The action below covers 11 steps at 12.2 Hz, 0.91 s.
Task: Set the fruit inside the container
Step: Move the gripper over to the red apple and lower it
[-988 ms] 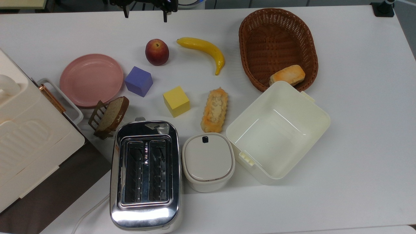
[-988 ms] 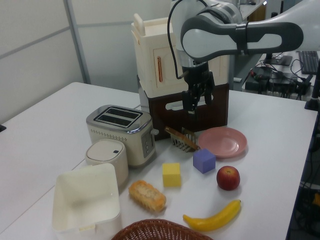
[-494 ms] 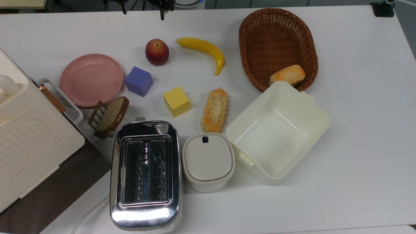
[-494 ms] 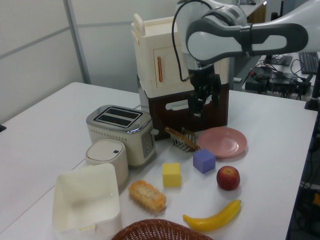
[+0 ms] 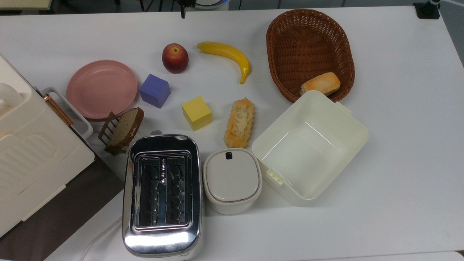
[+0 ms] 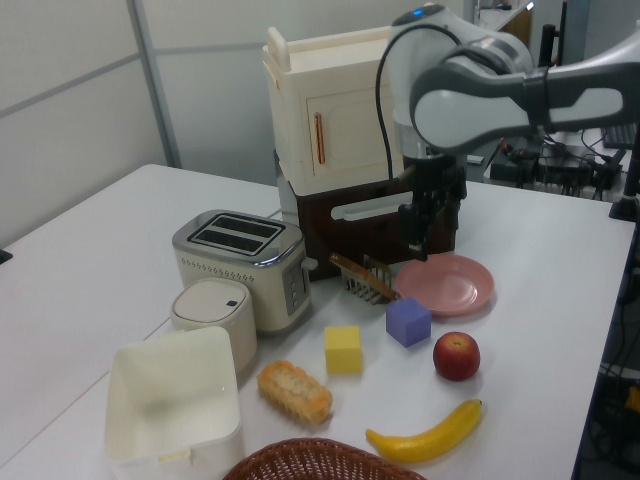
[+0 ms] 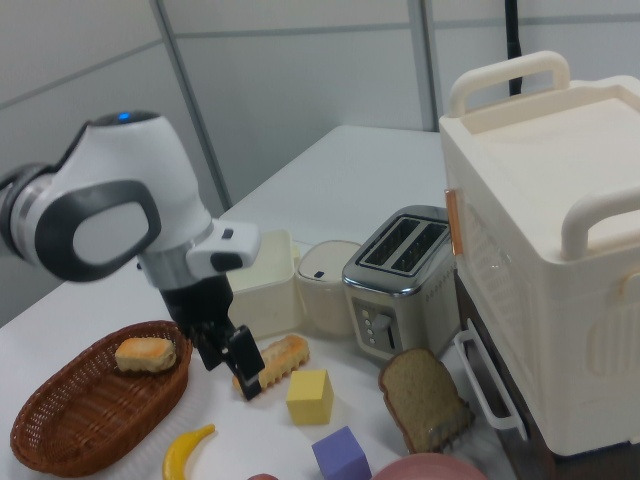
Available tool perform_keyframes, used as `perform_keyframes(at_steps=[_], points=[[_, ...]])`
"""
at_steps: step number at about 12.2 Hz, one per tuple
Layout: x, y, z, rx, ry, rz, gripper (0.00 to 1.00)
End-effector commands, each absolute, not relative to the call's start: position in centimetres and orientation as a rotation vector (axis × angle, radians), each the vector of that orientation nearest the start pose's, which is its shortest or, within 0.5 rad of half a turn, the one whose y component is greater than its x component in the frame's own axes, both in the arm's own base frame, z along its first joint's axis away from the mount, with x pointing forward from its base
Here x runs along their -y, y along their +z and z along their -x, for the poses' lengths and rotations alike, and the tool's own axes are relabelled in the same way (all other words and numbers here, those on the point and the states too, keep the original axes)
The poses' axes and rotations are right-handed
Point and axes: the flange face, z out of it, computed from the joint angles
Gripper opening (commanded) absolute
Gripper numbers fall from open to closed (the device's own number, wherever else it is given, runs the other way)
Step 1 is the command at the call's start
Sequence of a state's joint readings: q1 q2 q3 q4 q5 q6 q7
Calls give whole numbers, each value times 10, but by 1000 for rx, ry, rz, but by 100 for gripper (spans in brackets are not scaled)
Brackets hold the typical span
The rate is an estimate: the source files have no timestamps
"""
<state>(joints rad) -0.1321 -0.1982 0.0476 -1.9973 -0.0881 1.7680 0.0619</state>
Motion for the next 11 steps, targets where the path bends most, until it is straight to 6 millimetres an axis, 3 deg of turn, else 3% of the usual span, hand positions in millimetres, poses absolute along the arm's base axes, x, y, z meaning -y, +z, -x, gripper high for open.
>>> perform_keyframes(at_steps=[1,3,7,11], points=[[50,517,-466,-252,-37,3196,100],[52,498,-450,-284,-65,3160,100],[67,464,-442,-388,-86,3067,100],[89,433,-439,-611,-51,3009,100]])
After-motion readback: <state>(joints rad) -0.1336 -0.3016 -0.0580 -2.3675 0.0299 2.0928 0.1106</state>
